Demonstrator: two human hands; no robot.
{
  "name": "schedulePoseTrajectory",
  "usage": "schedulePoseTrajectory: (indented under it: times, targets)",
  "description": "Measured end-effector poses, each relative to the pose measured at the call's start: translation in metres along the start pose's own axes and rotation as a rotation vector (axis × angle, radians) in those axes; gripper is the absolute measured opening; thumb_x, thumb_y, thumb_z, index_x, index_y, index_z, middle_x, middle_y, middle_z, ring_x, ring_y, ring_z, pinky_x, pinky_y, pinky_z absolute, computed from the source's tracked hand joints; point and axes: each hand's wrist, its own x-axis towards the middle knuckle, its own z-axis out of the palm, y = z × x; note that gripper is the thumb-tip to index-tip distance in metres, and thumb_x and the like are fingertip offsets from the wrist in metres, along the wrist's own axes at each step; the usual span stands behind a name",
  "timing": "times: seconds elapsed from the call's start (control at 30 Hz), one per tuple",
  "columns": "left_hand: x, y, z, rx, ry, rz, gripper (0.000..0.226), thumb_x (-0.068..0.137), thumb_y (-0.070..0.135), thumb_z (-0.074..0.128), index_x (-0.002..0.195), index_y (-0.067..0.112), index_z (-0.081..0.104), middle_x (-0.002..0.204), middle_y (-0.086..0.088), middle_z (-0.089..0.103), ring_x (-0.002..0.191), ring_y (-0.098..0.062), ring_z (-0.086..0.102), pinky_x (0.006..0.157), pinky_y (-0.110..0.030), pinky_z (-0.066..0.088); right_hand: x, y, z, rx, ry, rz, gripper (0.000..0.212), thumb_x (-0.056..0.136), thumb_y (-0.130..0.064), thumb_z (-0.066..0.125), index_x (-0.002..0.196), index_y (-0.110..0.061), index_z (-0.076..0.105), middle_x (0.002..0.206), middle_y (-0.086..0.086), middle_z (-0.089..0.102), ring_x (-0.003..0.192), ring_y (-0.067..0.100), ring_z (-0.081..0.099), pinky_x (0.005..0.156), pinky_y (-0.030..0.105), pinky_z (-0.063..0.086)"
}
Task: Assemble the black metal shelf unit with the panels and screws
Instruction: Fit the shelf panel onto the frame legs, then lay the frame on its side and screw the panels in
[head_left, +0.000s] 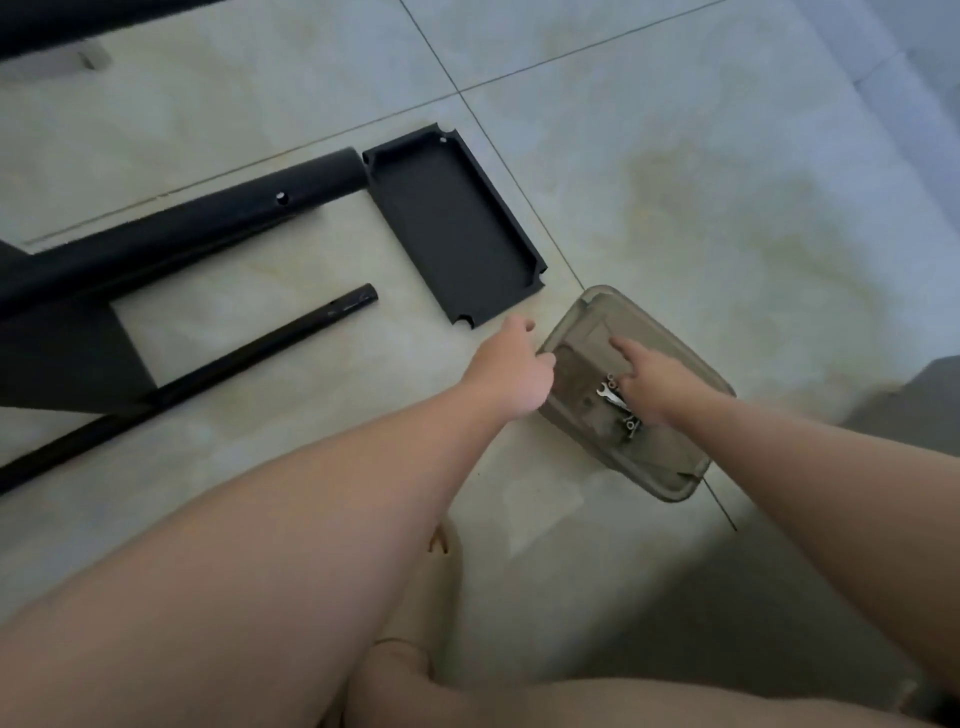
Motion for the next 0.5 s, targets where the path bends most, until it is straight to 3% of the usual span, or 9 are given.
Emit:
schedulePoseTrajectory:
  times: [0.07, 0.17, 0.2, 0.27, 0.37, 0.5]
  targets:
    - [-0.003, -0.005, -0.002, 0.059, 0.017, -0.023, 0.046, 0.098, 0.036, 0.056, 0.14, 0.019, 0.045, 0.122, -0.005, 0.062, 0.101, -0.026, 0.064, 0.081, -0.032, 0.048, 0.003, 0.001, 0.007, 0.014, -0.034, 0.003, 0.058, 0.106, -0.017, 0.04, 0.16, -0.027, 0.024, 0.158, 0.013, 0.039, 0.138, 0.035, 0.045, 0.103, 0.034, 0.041]
    - [-0.014, -0.014, -0.008, 0.154, -0.097, -0.004, 0.02, 0.098, 0.03, 0.057, 0.111, 0.015, 0.058, 0.095, -0.002, 0.069, 0.08, -0.025, 0.071, 0.063, -0.026, 0.052, 0.006, -0.002, 0.016, 0.031, -0.064, -0.014, 0.053, 0.106, -0.013, 0.039, 0.157, -0.022, 0.033, 0.157, 0.01, 0.043, 0.141, 0.031, 0.043, 0.109, 0.033, 0.038]
    - [-0.017, -0.019, -0.011, 0.142, -0.115, -0.028, 0.01, 0.099, 0.025, 0.056, 0.1, 0.015, 0.056, 0.087, -0.003, 0.069, 0.076, -0.026, 0.072, 0.06, -0.027, 0.055, 0.006, -0.005, 0.019, 0.032, -0.078, -0.022, 0.052, 0.106, -0.011, 0.038, 0.157, -0.02, 0.035, 0.156, 0.01, 0.044, 0.142, 0.031, 0.043, 0.109, 0.033, 0.038]
    - [-0.024, -0.027, -0.018, 0.108, -0.13, -0.12, 0.016, 0.101, 0.02, 0.053, 0.087, 0.02, 0.048, 0.082, -0.008, 0.067, 0.072, -0.028, 0.073, 0.06, -0.033, 0.059, 0.005, -0.012, 0.025, 0.028, -0.101, -0.039, 0.053, 0.105, -0.01, 0.039, 0.157, -0.018, 0.034, 0.156, 0.011, 0.044, 0.141, 0.031, 0.044, 0.108, 0.033, 0.039]
    - [-0.035, -0.036, -0.03, 0.035, -0.18, -0.246, 0.019, 0.103, 0.017, 0.051, 0.085, 0.018, 0.045, 0.078, -0.013, 0.067, 0.062, -0.023, 0.071, 0.049, -0.029, 0.055, 0.008, -0.024, 0.032, 0.025, -0.09, -0.057, 0.055, 0.104, -0.007, 0.04, 0.157, -0.017, 0.034, 0.154, 0.013, 0.045, 0.138, 0.033, 0.047, 0.106, 0.034, 0.041]
    - [-0.049, -0.05, -0.044, -0.07, -0.283, -0.36, 0.014, 0.103, 0.017, 0.052, 0.091, 0.011, 0.048, 0.084, -0.015, 0.071, 0.069, -0.018, 0.074, 0.054, -0.028, 0.057, 0.013, -0.041, 0.044, 0.023, -0.049, -0.12, 0.051, 0.104, -0.011, 0.046, 0.155, -0.017, 0.038, 0.149, 0.016, 0.049, 0.131, 0.035, 0.052, 0.103, 0.036, 0.043]
